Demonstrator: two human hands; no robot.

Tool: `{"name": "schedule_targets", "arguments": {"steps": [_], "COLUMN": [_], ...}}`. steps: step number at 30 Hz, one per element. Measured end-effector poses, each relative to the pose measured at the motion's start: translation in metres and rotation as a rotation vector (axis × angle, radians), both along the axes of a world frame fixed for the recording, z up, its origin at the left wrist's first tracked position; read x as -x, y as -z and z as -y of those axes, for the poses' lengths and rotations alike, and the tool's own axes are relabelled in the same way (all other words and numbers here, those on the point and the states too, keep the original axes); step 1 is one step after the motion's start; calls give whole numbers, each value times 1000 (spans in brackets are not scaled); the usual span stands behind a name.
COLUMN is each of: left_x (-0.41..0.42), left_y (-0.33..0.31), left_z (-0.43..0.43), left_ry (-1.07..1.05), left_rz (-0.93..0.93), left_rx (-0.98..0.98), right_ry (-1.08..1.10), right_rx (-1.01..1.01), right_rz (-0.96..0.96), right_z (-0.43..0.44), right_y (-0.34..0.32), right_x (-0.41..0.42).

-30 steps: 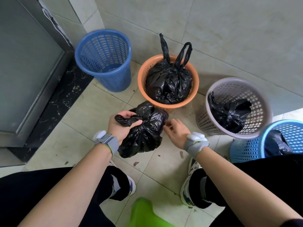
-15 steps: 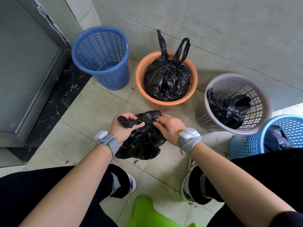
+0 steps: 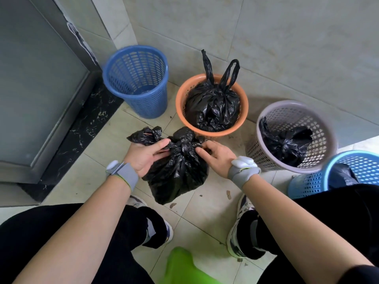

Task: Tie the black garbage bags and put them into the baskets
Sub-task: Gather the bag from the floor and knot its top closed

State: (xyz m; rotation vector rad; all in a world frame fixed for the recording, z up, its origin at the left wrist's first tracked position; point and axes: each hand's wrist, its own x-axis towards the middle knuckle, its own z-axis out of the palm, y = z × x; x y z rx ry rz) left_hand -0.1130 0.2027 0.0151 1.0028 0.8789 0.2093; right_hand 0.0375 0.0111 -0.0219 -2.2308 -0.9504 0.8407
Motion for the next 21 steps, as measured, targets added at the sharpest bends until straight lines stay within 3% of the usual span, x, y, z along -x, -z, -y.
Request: {"name": "schedule_targets", "arguments": {"steps": [3,6,9,13,21], "left_x": [-2,-10,-19,-37,-76], "left_y": [-21,-47,-67,-81,-99], "left_z": [-19,-34,-56,-97,-190], "left_ry": [-52,-21,-59,-168,-283], "left_rz": [108,185,144,2,134], "left_rx": [-7,-72,-194,-424,-370], "right_ry": [-41,-99,73,340,382], "right_rx": [-26,-1,-94,-231,-460], "right_rz": [-116,71,192,136,209], "right_z": [-10,-34,-65,-108,-237], "right_y": [-21,-29,-44,-64,-87], "right_x": [2,-4,-15,-40,-94]}}
